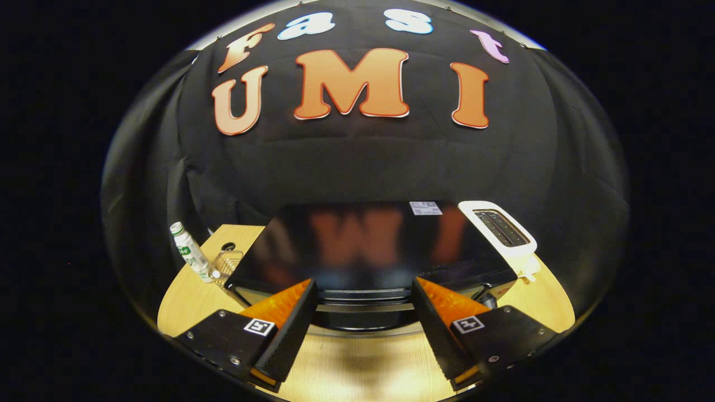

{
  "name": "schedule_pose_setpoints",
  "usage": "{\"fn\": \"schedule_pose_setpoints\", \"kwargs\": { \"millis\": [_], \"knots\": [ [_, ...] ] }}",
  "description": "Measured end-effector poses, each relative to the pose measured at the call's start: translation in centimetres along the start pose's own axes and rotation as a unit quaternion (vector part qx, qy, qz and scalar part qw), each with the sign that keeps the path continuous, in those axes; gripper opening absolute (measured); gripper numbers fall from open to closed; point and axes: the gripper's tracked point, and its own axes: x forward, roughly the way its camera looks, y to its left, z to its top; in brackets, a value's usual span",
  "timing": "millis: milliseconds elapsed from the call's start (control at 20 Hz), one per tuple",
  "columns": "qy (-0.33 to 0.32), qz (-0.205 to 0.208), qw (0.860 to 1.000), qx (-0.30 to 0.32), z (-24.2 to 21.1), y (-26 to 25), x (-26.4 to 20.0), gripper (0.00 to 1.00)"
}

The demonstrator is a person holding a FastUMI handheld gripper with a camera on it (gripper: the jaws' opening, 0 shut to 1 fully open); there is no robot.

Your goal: Open the toaster oven, put the food inside, and close the toaster oven door.

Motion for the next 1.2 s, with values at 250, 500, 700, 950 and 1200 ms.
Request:
{"fn": "schedule_pose_setpoints", "kwargs": {
  "millis": [250,500,700,950,1200],
  "knots": [
    [0.112,0.011,0.994,0.014,-10.0,-0.3,-1.2,1.00],
    [0.125,0.000,0.989,0.073,-16.2,-0.9,-3.3,1.00],
    [0.134,-0.002,0.990,0.051,-17.9,-1.4,-5.0,0.99],
    [0.145,-0.010,0.989,0.036,-19.5,-1.6,-5.3,0.99],
    [0.160,-0.014,0.987,0.027,-20.0,-1.6,-5.3,0.99]
  ]
}}
